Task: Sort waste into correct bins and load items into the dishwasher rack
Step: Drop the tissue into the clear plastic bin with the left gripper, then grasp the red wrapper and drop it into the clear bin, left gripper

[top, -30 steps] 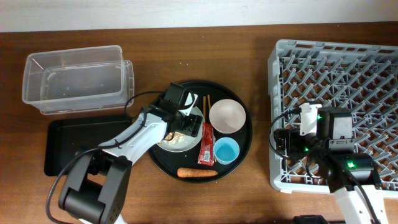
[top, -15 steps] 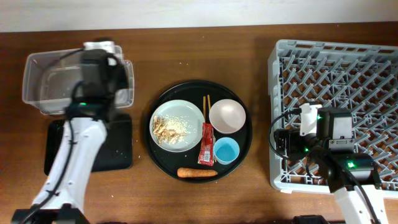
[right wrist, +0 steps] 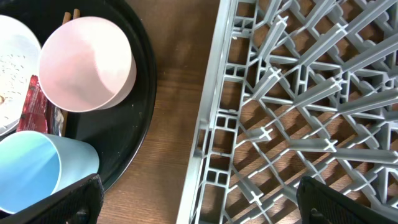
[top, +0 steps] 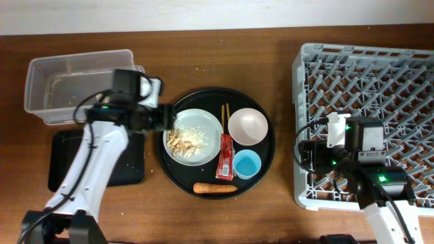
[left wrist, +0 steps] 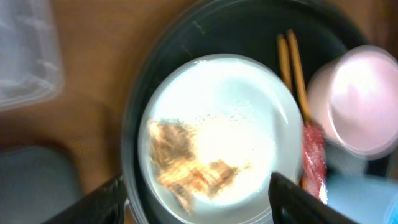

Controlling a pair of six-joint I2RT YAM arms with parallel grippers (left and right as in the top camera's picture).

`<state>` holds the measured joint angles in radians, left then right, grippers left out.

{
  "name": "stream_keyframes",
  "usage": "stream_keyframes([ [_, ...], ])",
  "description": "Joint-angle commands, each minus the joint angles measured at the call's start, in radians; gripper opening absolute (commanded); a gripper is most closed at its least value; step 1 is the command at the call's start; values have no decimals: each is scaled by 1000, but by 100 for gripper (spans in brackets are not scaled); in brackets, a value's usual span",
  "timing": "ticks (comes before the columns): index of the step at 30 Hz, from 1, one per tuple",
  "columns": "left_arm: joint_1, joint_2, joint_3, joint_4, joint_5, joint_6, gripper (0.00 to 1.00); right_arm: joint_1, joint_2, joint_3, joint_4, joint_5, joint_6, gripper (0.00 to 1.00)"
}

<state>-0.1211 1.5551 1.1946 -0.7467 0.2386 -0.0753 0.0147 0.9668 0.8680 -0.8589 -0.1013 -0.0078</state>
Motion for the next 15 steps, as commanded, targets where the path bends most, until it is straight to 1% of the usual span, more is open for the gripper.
stream_keyframes([
  [1, -174, 5, -69, -24, 35, 1, 72, 5, -3, 19, 2, 9, 2, 98],
  [3, -280, 61, -85, -8, 35, 1, 72, 5, -4, 19, 2, 9, 2, 98],
  [5, -333, 121, -85, -6, 53, 1, 72, 5, -4, 19, 2, 9, 2, 98],
  [7, -375, 167, -85, 2, 196, -19, 69, 5, -3, 19, 2, 8, 2, 98],
  [8, -389, 179, -85, 1, 196, -108, 67, 5, -3, 19, 2, 8, 2, 98],
  [9, -397, 180, -85, 1, 196, -161, 64, 5, -4, 19, 2, 8, 2, 99],
  [10, -407, 180, -85, 0, 196, -239, 59, 5, -4, 19, 1, 8, 2, 98],
  [11, -414, 180, -85, -3, 195, -278, 59, 5, -4, 19, 1, 8, 2, 98],
  [15, -422, 200, -98, -3, 185, -332, 60, 5, -4, 19, -2, 8, 2, 98],
])
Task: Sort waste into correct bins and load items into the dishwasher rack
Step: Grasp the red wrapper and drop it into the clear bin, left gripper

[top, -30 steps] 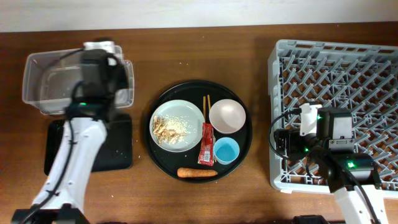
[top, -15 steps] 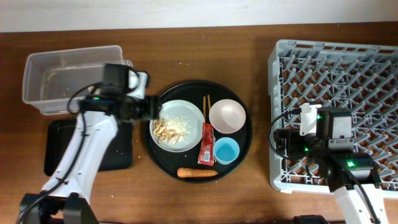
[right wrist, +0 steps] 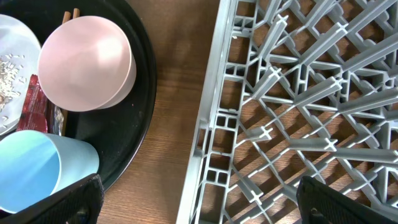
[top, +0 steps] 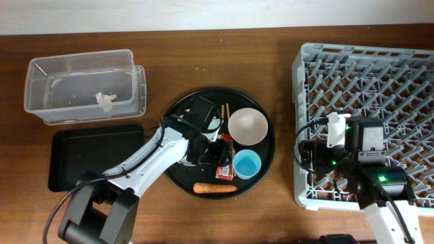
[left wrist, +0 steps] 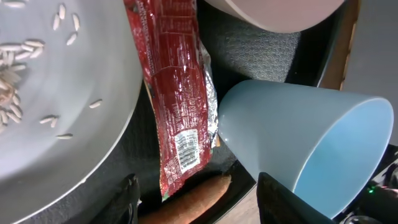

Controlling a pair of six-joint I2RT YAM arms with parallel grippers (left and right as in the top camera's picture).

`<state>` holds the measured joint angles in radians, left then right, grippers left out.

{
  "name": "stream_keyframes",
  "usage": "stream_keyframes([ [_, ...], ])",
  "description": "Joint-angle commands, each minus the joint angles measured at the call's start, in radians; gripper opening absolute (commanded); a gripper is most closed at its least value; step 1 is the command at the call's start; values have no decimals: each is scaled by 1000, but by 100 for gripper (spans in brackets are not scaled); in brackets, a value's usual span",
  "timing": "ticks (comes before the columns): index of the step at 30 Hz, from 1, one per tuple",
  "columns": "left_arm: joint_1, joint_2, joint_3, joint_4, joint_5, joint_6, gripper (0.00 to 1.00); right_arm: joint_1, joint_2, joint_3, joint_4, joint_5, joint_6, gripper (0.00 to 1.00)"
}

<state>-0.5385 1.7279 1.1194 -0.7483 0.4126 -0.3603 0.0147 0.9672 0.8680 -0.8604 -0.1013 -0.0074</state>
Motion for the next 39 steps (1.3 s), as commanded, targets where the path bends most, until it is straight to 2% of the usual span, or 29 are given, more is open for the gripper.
stream_keyframes([
  [1, -5, 55, -23, 0, 20, -48, 60, 5, -4, 19, 0, 8, 2, 98],
  [10, 0, 111, -23, 11, 105, -96, 58, 5, -4, 19, -5, 5, 2, 98],
  [11, 0, 111, -23, 12, 104, -96, 47, 5, -4, 19, -5, 5, 2, 98],
  [12, 0, 111, -23, 14, 104, -96, 30, 5, -4, 19, -5, 5, 2, 98],
  [13, 0, 111, -23, 14, 104, -96, 28, 5, -4, 19, -5, 5, 2, 98],
  [14, 0, 111, -23, 14, 104, -96, 21, 5, -4, 19, -5, 5, 2, 98],
  [15, 0, 111, -23, 14, 104, -96, 9, 5, -4, 19, -5, 5, 2, 98],
  [17, 0, 111, -23, 14, 104, -96, 0, 5, -4, 19, -5, 5, 2, 98],
  [20, 20, 104, 27, -17, 60, -95, 0, 5, -4, 19, -5, 5, 2, 98],
  [22, 97, 33, 165, -150, -57, 10, 0, 5, -4, 19, -4, 5, 2, 98],
  [24, 180, -48, 262, -170, -98, 90, 0, 5, -4, 19, -4, 5, 2, 98],
  [25, 233, -81, 293, -169, -166, 90, 0, 5, -4, 19, -5, 5, 2, 98],
  [27, 396, -114, 322, -100, -357, 90, 0, 5, -4, 19, -4, 5, 2, 99],
  [29, 521, -108, 322, 16, -440, 89, 0, 5, -4, 19, -4, 5, 2, 98],
  [31, 643, -65, 322, 158, -493, 90, 0, 5, -4, 19, -4, 5, 2, 98],
  [33, 698, 12, 322, 212, -493, 89, 0, 5, -4, 19, -4, 5, 2, 98],
  [35, 734, 94, 322, 278, -492, 90, 39, 5, -4, 19, -4, 5, 2, 98],
  [36, 744, 105, 322, 292, -491, 90, 53, 5, -4, 19, -4, 5, 2, 98],
  [39, 719, 28, 353, 250, -417, 154, 54, 5, -4, 19, -3, 5, 2, 98],
])
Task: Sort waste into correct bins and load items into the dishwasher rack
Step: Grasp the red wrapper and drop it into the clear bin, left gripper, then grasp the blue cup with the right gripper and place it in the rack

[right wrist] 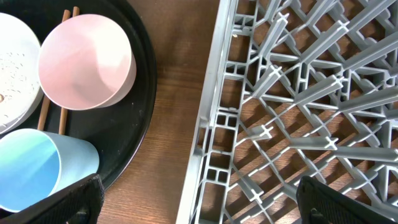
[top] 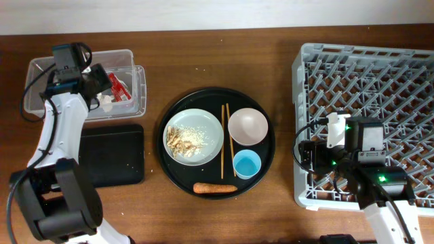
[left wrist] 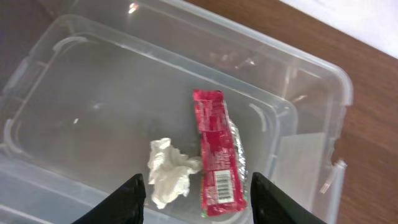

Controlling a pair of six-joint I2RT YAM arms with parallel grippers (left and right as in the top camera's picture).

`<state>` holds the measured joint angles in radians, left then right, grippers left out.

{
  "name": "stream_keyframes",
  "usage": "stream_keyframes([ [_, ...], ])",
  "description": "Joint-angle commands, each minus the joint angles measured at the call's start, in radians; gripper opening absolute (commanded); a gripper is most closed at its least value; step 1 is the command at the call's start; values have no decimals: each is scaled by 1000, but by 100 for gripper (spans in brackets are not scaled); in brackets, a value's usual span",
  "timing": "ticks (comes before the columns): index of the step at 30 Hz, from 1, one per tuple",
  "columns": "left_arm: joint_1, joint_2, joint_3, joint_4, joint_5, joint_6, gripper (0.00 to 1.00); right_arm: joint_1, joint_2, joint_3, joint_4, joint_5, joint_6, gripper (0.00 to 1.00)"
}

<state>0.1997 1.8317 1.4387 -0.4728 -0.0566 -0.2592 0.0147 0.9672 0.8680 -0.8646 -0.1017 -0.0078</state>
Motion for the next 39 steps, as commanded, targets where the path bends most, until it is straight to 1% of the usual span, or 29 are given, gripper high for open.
stream_keyframes([
  [1, -69, -142, 34, -107, 111, 52, 54, 5, -4, 19, 1, 5, 2, 98],
  [2, -143, -181, 34, -215, 233, 53, 53, 5, -4, 19, 1, 5, 2, 98],
  [3, -217, -188, 34, -297, 318, 52, 53, 5, -4, 19, 1, 6, 2, 98],
  [4, -334, -170, 34, -417, 401, 52, 59, 5, -4, 19, 0, 6, 2, 98],
  [7, -519, -111, 34, -505, 402, 52, 60, 5, -4, 19, 0, 6, 2, 98],
  [9, -705, -21, 34, -517, 402, 52, 62, 5, -4, 19, 0, 6, 2, 98],
  [12, -855, 69, 34, -562, 402, 52, 62, 5, -4, 19, -4, 6, 2, 98],
  [14, -912, 93, 34, -565, 401, 53, 62, 5, -4, 19, -5, 6, 2, 98],
  [15, -924, 100, 34, -571, 400, 53, 59, 5, -4, 19, -10, 6, 2, 98],
  [16, -925, 105, 34, -578, 379, 52, 47, 5, -4, 19, -11, 6, 2, 98],
  [17, -925, 114, 34, -592, 341, 52, 27, 5, -4, 19, -11, 6, 2, 98],
  [18, -925, 122, 34, -599, 329, 52, 21, 5, -4, 19, -11, 6, 2, 98],
  [19, -925, 127, 34, -602, 321, 52, 0, 5, -4, 19, -11, 6, 2, 98],
  [20, -919, 126, 40, -599, 322, 53, 0, 5, -4, 19, -11, 6, 2, 98],
  [22, -860, 117, 112, -653, 334, 113, 0, 5, -4, 20, -9, 10, 3, 98],
  [23, -810, 102, 184, -713, 343, 159, 0, 5, -4, 20, 3, 10, 21, 98],
  [24, -720, 71, 296, -754, 426, 221, 0, 4, -4, 25, 33, 30, 63, 98],
  [25, -658, 58, 352, -738, 531, 251, 0, 0, -4, 26, 57, 74, 122, 98],
  [26, -573, 54, 387, -670, 755, 284, 0, -38, -1, 26, 112, 87, 217, 98],
  [27, -520, 59, 387, -608, 964, 283, 0, -72, 5, 26, 156, 13, 227, 98],
  [28, -481, 68, 387, -569, 1118, 283, 0, -114, 23, 26, 237, -268, 132, 98],
  [29, -463, 74, 387, -541, 1236, 299, 0, -134, 39, 26, 293, -547, 6, 98],
  [30, -468, 74, 387, -536, 1272, 302, 0, -140, 64, 26, 351, -821, -86, 98],
  [31, -482, 74, 387, -536, 1293, 302, 0, -140, 89, 26, 404, -959, -101, 98],
  [32, -493, 74, 387, -536, 1306, 302, 0, -140, 105, 26, 438, -1017, -102, 98],
  [34, -541, 74, 387, -533, 1318, 302, 0, -140, 170, 26, 601, -1275, -119, 98],
  [37, -600, 74, 387, -534, 1327, 302, 0, -140, 217, 26, 750, -1384, -119, 98],
  [38, -619, 74, 387, -533, 1362, 302, 0, -140, 224, 26, 787, -1384, -119, 98],
  [39, -631, 74, 387, -533, 1362, 302, 0, -140, 229, 26, 804, -1384, -119, 98],
])
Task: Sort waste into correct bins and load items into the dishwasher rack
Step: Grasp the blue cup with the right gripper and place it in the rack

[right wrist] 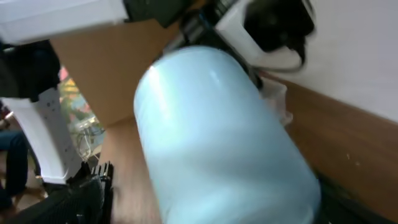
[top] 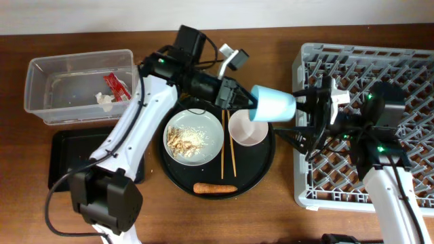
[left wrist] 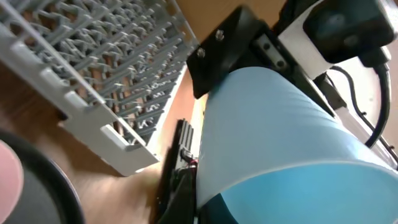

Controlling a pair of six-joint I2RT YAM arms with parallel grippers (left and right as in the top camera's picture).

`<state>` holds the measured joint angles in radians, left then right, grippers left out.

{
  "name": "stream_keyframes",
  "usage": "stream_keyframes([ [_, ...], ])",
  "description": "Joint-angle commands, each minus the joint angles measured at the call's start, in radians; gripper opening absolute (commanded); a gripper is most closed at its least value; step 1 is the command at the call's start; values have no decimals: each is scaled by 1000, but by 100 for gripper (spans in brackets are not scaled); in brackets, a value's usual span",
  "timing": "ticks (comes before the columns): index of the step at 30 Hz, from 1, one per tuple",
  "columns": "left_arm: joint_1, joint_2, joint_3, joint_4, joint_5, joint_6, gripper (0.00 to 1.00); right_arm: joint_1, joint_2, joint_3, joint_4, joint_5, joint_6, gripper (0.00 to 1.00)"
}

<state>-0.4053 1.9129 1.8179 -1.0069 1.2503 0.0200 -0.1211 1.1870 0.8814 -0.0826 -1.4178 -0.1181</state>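
Observation:
A light blue cup (top: pixel 274 105) hangs on its side above the right edge of the round black tray (top: pixel 266 161). My left gripper (top: pixel 245 99) is shut on its rim end. My right gripper (top: pixel 297 119) faces it from the right, open, a finger on either side of the cup's base. The cup (left wrist: pixel 267 124) fills the left wrist view, and the cup (right wrist: pixel 217 137) fills the right wrist view too. On the tray lie a white plate (top: pixel 193 135) with food scraps, a pink bowl (top: pixel 247 130), chopsticks (top: pixel 228 146) and a carrot (top: pixel 215 188).
The grey dishwasher rack (top: pixel 380 64) stands at the right. At the far left, a clear bin (top: pixel 47 85) holds a red wrapper (top: pixel 116 86) and a crumpled tissue (top: pixel 104 100). In front of the clear bin lies a black bin (top: pixel 68 163).
My left gripper was open over the clear bin; now it is shut on the blue cup, held in the air beyond the tray. My right gripper has come off the rack's edge to the cup.
My left gripper was above the plate with the red wrapper on the tray. Then it was low at the wrapper beside the cup. Then the wrapper lay in the clear bin under the open gripper. Now the cup is off the tray between both grippers.

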Motion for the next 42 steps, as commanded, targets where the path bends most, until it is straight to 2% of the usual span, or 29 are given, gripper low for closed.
stream_keyframes([
  [1, -32, -7, 8, 1, 55, 23, 0, -4, 10, 13, 36, -68, -8, 99],
  [2, -35, -7, 8, 1, 55, 23, 0, -4, 10, 13, 39, -69, -8, 99],
  [3, -35, -7, 8, 1, 52, 23, 0, -4, 10, 13, 40, -68, -9, 91],
  [4, -35, -7, 8, 2, 51, 23, 0, -4, 10, 13, 54, -68, -9, 75],
  [7, -35, -7, 8, 1, 33, 23, 0, -4, 10, 13, 89, -67, -9, 64],
  [9, -35, -7, 8, 1, 33, 23, 0, -4, 10, 13, 92, -68, -8, 60],
  [13, -35, -7, 8, 1, -28, 22, 3, -4, 10, 13, 91, -68, -8, 58],
  [14, -35, -7, 8, 0, -55, 22, 16, -4, 10, 13, 91, -68, -8, 57],
  [15, -35, -7, 8, 0, -83, 22, 33, -4, 10, 13, 91, -67, -8, 54],
  [16, -35, -7, 8, 0, -151, 22, 38, -4, 10, 13, 90, -64, -5, 53],
  [17, -34, -8, 8, -9, -331, 19, 48, -4, 10, 13, 87, -53, -4, 53],
  [19, -20, -11, 8, -51, -636, 18, 59, -4, 10, 13, 2, 96, 3, 53],
  [20, -5, -18, 8, -64, -700, 5, 65, -5, 10, 13, -42, 172, 2, 53],
  [22, 58, -59, 8, -111, -912, -20, 72, -5, 9, 13, -130, 337, 2, 52],
  [24, 132, -121, 8, -151, -1040, -20, 75, -5, -7, 24, -243, 509, 2, 51],
  [26, 231, -178, 8, -181, -1068, -24, 77, -5, -42, 117, -516, 887, 2, 51],
  [27, 285, -187, 8, -207, -1068, -24, 79, -6, -46, 209, -706, 1084, 3, 52],
  [28, 325, -188, 8, -227, -1068, -24, 80, -6, -46, 259, -801, 1197, 4, 52],
  [30, 379, -188, 8, -240, -1067, -24, 81, -10, -46, 315, -901, 1441, 115, 52],
  [31, 391, -188, 8, -241, -1067, -24, 81, -33, -46, 320, -911, 1480, 150, 53],
  [33, 396, -188, 8, -245, -1067, -24, 82, -177, -35, 320, -930, 1482, 208, 52],
  [36, 395, -188, 8, -244, -1066, -24, 82, -470, 1, 319, -961, 1481, 233, 53],
  [39, 395, -188, 8, -245, -1064, -24, 82, -617, 71, 319, -961, 1479, 259, 53],
  [42, 395, -188, 8, -248, -1064, -24, 82, -662, 182, 319, -960, 1478, 274, 57],
])
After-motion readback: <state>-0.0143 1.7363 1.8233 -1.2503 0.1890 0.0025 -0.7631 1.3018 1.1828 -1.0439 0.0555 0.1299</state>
